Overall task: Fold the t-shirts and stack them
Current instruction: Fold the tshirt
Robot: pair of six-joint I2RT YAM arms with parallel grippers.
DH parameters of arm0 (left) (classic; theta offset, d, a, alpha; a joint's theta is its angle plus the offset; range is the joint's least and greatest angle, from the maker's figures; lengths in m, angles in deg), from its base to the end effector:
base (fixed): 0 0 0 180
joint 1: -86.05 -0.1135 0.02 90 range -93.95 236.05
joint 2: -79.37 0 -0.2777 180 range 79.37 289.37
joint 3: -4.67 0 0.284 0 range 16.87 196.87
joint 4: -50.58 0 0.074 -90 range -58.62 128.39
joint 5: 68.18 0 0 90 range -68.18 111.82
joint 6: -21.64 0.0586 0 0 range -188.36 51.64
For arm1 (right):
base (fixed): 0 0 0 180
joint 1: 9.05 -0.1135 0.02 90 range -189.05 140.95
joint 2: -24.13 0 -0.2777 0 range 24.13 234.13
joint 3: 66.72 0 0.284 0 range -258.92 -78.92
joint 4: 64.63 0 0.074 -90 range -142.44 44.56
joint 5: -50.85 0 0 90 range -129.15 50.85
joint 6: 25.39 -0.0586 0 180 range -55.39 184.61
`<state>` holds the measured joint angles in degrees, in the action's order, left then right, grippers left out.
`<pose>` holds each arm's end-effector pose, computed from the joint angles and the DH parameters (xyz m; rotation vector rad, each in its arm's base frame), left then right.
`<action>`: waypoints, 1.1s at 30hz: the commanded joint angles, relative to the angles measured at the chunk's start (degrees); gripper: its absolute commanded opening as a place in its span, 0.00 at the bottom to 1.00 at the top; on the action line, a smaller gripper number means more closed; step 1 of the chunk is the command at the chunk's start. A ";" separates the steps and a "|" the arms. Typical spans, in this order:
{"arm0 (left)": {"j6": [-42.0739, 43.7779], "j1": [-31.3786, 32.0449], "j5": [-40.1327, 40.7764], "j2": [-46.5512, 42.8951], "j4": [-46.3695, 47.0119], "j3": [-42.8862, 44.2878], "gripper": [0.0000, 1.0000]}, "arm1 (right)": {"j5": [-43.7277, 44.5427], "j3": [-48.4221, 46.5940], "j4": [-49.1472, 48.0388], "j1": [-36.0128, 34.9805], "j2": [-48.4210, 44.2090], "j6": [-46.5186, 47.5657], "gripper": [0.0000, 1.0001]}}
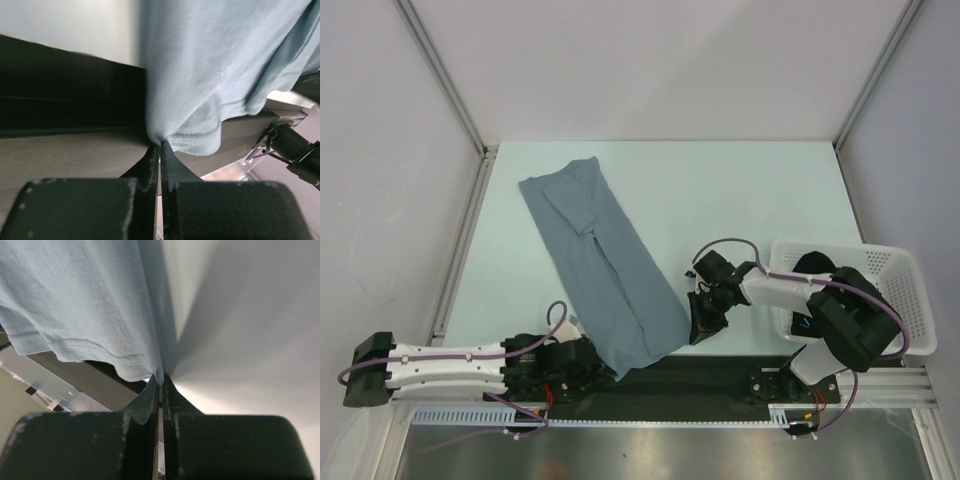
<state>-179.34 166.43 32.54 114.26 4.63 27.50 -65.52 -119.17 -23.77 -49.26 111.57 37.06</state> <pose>0.0341 -0.1359 0.1014 -0.8385 2.7701 -0.8521 0.1903 0.1950 0.1054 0.4154 -2.9573 -0.7871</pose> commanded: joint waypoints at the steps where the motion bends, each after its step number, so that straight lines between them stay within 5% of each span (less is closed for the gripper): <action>1: 1.20 0.57 -3.85 4.03 3.16 0.09 0.00 | 1.15 3.77 0.69 -3.21 -3.23 -7.41 0.00; 8: 2.87 0.66 -3.52 0.63 -8.59 5.53 0.15 | 3.78 5.63 3.49 -4.00 -8.07 -7.96 0.02; 10: 3.22 0.66 -3.69 -1.57 -12.71 7.02 0.18 | 5.18 2.31 7.18 -4.00 -8.25 -6.82 0.25; 12: 3.23 0.66 -4.56 -4.30 -14.66 7.73 0.22 | 8.08 -1.13 11.47 -3.92 -8.42 -5.15 0.34; 14: 3.75 0.66 -5.80 -6.32 -16.07 8.52 0.33 | 12.12 -7.71 13.86 -3.65 -8.16 -3.14 0.46; 15: 4.36 0.66 -5.45 -7.03 -16.77 9.05 0.42 | 13.52 -9.91 15.09 -2.69 -7.64 -2.34 0.63; 20: 20.51 0.39 9.09 -6.25 -17.48 20.46 0.52 | 16.26 -25.01 9.07 3.11 1.57 4.60 0.80; 22: 31.27 -3.89 12.91 -1.25 -15.39 25.81 0.56 | 15.48 -29.77 5.71 5.91 8.14 8.38 0.82; 27: 60.55 -30.25 1.52 17.60 4.18 33.64 0.58 | 8.11 -52.14 0.87 10.76 24.77 10.94 0.82; 33: 74.50 -54.57 -6.23 33.29 16.77 42.27 0.61 | 2.38 -81.00 2.19 12.69 47.95 9.02 0.84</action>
<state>-118.53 121.21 31.06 144.29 11.73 65.77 -58.55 -190.14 -21.34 -36.69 152.63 45.95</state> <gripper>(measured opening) 0.598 0.835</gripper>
